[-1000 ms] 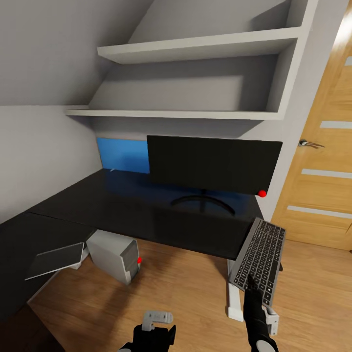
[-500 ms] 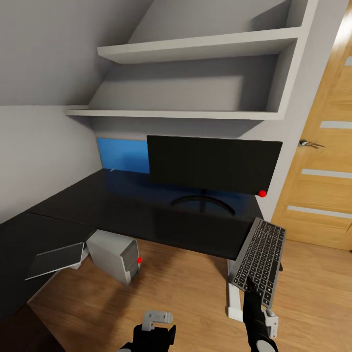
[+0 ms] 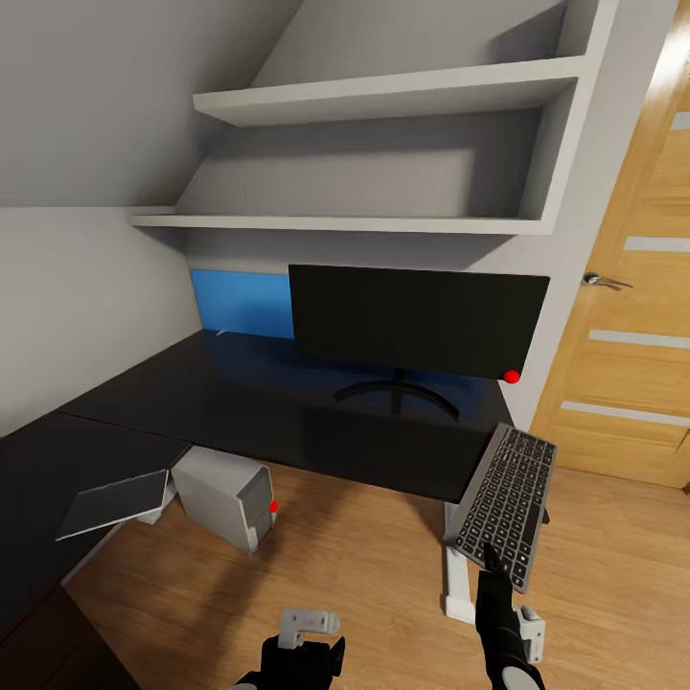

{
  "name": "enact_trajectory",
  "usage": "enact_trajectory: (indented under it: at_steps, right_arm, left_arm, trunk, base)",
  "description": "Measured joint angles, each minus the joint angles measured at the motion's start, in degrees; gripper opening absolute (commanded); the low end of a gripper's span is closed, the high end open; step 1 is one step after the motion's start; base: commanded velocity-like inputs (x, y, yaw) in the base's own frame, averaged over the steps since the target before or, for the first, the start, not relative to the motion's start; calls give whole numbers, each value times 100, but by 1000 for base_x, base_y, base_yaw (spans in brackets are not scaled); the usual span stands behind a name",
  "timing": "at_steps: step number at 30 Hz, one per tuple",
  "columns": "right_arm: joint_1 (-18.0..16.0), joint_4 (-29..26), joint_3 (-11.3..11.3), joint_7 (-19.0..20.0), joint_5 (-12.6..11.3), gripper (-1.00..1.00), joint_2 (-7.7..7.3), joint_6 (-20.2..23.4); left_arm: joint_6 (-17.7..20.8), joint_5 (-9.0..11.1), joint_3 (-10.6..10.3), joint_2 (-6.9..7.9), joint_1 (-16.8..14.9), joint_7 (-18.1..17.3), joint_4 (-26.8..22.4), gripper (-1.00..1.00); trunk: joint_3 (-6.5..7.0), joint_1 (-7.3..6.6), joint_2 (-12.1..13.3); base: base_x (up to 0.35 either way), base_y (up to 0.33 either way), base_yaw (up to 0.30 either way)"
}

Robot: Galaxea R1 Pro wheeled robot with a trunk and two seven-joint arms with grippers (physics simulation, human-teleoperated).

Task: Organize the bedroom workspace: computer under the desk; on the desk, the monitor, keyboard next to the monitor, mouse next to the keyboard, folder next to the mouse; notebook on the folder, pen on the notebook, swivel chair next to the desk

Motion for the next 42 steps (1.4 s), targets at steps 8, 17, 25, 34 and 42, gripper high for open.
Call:
enact_trajectory:
  at_steps: [8, 17, 25, 34, 42]
  right_arm:
    - [0, 0, 2, 9, 6, 100, 1, -2]
    - [0, -3, 3, 12, 6, 100, 6, -2]
    - [0, -8, 8, 16, 7, 100, 9, -2]
    - [0, 0, 22, 20, 13, 100, 14, -10]
    - [0, 0, 33, 21, 15, 100, 16, -11]
  left_arm:
    - [0, 0, 8, 0, 0, 2, 0, 100]
    - [0, 0, 8, 0, 0, 2, 0, 100]
    - [0, 0, 8, 0, 0, 3, 0, 100]
    - [1, -6, 19, -1, 0, 4, 9, 100]
    - [-1, -6, 21, 0, 0, 4, 9, 100]
  trunk:
    - [0, 0, 0]
    - [0, 0, 0]
    - [0, 0, 0]
    - [0, 3, 0]
    - [0, 4, 0]
  base:
    - [-2, 0, 0]
    - [0, 0, 0]
    - [-3, -1, 0]
    - [-300, -15, 0]
    - [-331, -24, 0]
